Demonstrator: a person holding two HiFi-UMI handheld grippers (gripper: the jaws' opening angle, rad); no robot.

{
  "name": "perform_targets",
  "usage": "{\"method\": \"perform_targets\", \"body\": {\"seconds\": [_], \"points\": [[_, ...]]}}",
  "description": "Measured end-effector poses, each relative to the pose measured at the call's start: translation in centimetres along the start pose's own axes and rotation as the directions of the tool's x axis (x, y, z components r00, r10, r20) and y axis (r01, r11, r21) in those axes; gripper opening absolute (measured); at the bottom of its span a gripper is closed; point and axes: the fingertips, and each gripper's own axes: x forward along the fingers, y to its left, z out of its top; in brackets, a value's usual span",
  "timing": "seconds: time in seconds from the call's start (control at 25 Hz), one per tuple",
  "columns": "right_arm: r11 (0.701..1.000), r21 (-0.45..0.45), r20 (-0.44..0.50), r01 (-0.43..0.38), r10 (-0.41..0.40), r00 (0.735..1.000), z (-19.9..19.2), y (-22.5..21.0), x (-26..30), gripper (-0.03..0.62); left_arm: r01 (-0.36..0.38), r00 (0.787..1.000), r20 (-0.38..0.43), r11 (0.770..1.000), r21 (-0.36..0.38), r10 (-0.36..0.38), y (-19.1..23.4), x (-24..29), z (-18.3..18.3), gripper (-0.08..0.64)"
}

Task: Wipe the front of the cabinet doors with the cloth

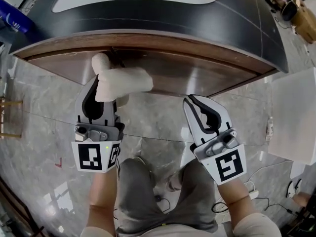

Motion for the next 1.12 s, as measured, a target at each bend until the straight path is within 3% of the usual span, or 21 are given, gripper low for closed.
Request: {"method": "perform_targets", "body": {"seconds": [0.56, 1.12], "points": [[0.996, -0.070, 0.128, -0.055, 0.064, 0.990, -9.7, 0.5, 0.1, 0.055, -0.004, 0.988, 0.152, 0.998, 0.059, -0.005, -0.6, 2.6, -4.9, 0.054], [0.997, -0.076, 0.183, -0.009, 0.022, 0.983, -9.5, -0.3, -1.7, 0.055, -0.015, 0.984, 0.176, 0.998, 0.058, 0.005, -1.8, 3.1, -5.1, 0.054]]}}
